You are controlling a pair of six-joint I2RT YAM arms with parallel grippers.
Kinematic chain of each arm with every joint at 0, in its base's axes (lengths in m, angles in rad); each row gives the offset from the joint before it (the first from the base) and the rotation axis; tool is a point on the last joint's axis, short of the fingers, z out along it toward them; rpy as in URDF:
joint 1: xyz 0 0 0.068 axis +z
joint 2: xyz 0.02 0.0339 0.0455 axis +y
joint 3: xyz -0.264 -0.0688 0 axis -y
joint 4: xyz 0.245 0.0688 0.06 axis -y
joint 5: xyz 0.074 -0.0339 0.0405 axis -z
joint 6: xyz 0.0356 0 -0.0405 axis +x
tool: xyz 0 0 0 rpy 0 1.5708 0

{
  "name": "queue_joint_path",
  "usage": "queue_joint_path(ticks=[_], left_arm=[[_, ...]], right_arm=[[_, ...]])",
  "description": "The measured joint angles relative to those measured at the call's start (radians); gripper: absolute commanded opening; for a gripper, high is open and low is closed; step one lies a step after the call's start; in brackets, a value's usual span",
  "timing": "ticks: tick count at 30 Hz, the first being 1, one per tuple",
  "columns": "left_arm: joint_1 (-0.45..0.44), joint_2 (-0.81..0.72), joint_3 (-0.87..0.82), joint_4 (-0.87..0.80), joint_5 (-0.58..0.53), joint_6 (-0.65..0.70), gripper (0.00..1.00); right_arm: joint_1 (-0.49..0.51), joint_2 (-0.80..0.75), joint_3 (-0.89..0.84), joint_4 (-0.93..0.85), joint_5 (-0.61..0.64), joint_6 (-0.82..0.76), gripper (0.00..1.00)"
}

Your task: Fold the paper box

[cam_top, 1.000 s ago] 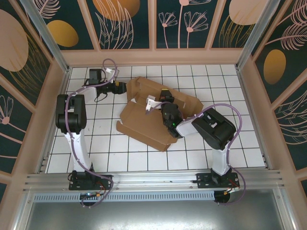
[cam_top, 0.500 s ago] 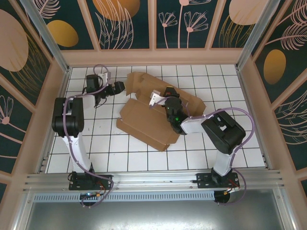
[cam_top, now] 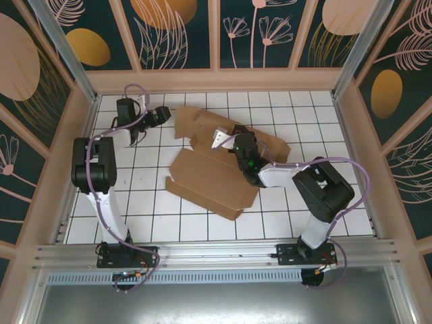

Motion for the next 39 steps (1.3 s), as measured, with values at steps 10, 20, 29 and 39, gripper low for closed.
queue_joint_path(ticks=[10,20,29,39], left_arm=[[0.013,0.244,0.312,-0.256,0.066,0.039,0.73],[-0.053,0.275,0.395,-0.439,0.153,0.180,0.73],[-0.090,0.247,0.333,-0.496,0.256,0.289,0.73],[-0.095,0.123,0.172,-0.480,0.323,0.340,0.75]], right_arm=[[-0.014,-0.001,0.045,-0.116,-0.029,0.052,0.00],[-0.020,-0.001,0.046,-0.130,-0.036,0.055,0.00],[-0.029,0.001,0.046,-0.142,-0.021,0.054,0.00],[-0.028,0.006,0.051,-0.141,-0.018,0.050,0.00]])
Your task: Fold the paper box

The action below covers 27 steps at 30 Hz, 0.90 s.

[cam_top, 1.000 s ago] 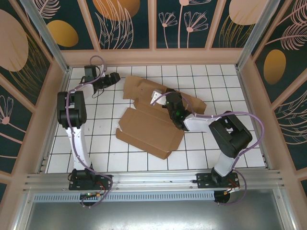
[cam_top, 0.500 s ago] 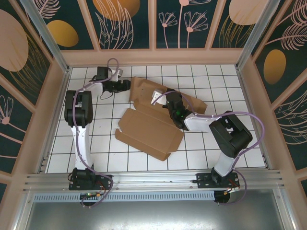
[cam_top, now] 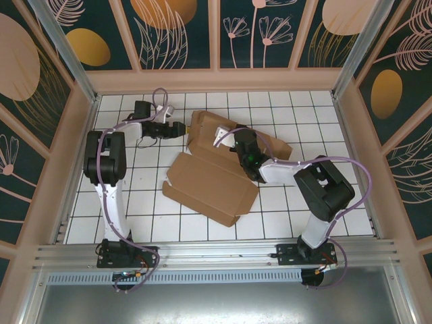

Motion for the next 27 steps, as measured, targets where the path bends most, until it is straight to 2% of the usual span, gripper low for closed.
queue_joint_path(ticks=[13,27], left_arm=[[-0.023,-0.009,-0.065,0.048,0.014,0.062,0.77],[-0.023,-0.090,-0.148,0.114,0.084,0.120,0.80]], right_arm=[[0.025,0.001,0.000,0.021,0.038,-0.051,0.00],[0.034,0.014,0.000,0.045,0.067,-0.074,0.00]])
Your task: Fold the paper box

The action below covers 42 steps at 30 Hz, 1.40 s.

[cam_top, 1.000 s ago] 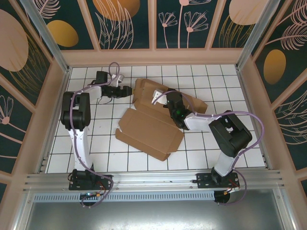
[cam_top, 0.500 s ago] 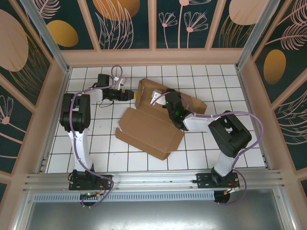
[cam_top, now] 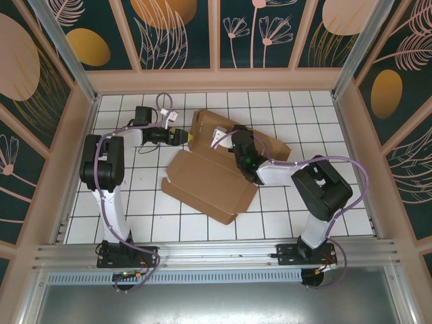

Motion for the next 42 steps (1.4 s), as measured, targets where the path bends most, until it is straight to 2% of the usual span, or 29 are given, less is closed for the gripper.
queue_joint_path(ticks=[16,26,42], left_arm=[[-0.002,0.000,0.006,0.007,0.005,0.015,0.78],[-0.006,0.000,0.005,0.006,-0.005,0.014,0.74],[-0.007,0.000,-0.017,0.024,-0.068,-0.051,0.66]], right_arm=[[0.039,0.011,0.000,0.043,0.038,-0.058,0.00],[0.087,0.065,-0.043,0.246,0.113,-0.199,0.00],[0.167,0.087,-0.092,0.380,0.217,-0.273,0.00]])
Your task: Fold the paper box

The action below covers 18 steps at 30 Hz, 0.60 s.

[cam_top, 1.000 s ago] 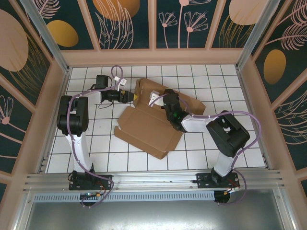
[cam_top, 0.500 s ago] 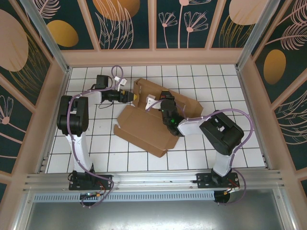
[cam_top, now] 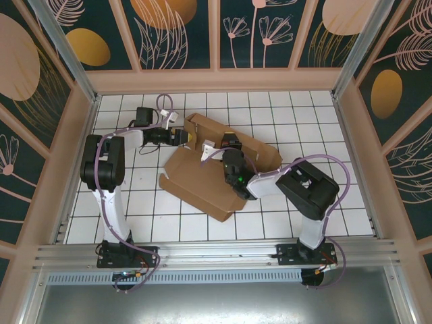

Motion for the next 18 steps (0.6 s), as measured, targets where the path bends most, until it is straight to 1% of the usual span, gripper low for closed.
queue_joint_path(ticks=[5,12,18], left_arm=[[-0.002,-0.013,-0.028,0.025,-0.027,-0.006,0.68],[-0.008,-0.035,-0.053,0.041,-0.073,-0.006,0.67],[-0.012,-0.037,-0.053,0.056,-0.087,-0.007,0.63]], right_arm=[[0.005,0.010,0.011,0.005,0.019,0.009,0.00],[0.007,0.010,0.107,-0.179,0.021,0.116,0.00],[0.013,0.006,0.126,-0.229,0.024,0.137,0.00]])
